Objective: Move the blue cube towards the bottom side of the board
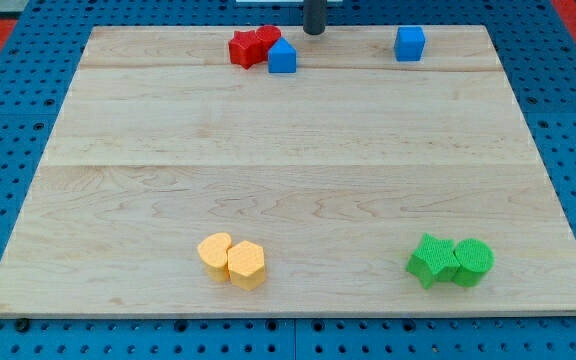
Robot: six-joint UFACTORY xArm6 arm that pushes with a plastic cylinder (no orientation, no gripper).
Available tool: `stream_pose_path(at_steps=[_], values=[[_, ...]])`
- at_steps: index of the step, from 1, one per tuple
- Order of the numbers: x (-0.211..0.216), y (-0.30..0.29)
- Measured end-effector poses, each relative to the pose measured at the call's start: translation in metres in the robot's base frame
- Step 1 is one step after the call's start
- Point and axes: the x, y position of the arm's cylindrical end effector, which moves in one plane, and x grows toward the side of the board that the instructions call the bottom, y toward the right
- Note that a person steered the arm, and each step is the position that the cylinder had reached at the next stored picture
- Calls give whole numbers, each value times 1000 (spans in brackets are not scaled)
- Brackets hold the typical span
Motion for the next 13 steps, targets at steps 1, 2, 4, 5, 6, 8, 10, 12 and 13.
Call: stream_pose_path(at_steps=[1,2,4,5,6,8,10,12,13], values=[[1,5],[1,6],[1,7],[0,22],[1,49],[1,109],[33,114],[49,124],[49,133]])
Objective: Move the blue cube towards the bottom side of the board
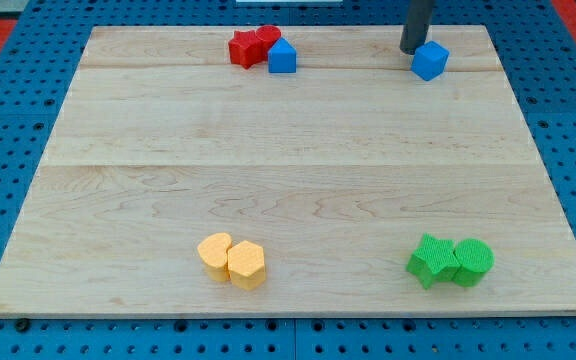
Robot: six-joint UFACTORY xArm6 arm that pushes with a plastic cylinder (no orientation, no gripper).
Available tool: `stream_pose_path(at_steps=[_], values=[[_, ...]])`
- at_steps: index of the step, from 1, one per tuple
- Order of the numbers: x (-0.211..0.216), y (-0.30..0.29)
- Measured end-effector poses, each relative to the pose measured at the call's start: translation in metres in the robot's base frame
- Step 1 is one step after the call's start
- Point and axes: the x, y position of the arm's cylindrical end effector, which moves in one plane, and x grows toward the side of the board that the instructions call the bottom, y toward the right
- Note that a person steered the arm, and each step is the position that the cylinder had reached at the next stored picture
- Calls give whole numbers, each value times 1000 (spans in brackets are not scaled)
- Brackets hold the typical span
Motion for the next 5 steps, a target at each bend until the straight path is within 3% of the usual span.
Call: stream_pose_path(at_steps=[5], values=[[46,78]])
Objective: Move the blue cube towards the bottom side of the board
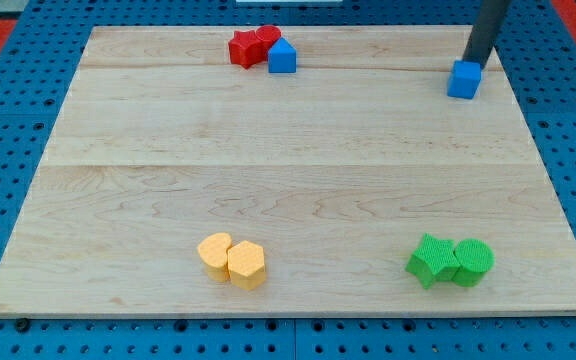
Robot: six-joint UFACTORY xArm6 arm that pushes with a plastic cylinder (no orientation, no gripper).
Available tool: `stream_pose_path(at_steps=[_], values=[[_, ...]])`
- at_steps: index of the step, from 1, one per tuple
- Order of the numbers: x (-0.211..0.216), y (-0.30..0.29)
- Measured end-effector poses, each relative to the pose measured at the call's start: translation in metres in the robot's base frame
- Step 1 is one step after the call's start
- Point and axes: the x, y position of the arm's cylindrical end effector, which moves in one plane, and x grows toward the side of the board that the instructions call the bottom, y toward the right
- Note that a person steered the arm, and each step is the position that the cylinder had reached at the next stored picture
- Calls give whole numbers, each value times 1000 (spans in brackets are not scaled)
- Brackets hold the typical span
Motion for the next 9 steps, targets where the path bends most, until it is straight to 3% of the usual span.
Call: stream_pose_path(at_steps=[2,6,8,9], values=[[40,-22],[55,-65],[78,-37],[117,-1]])
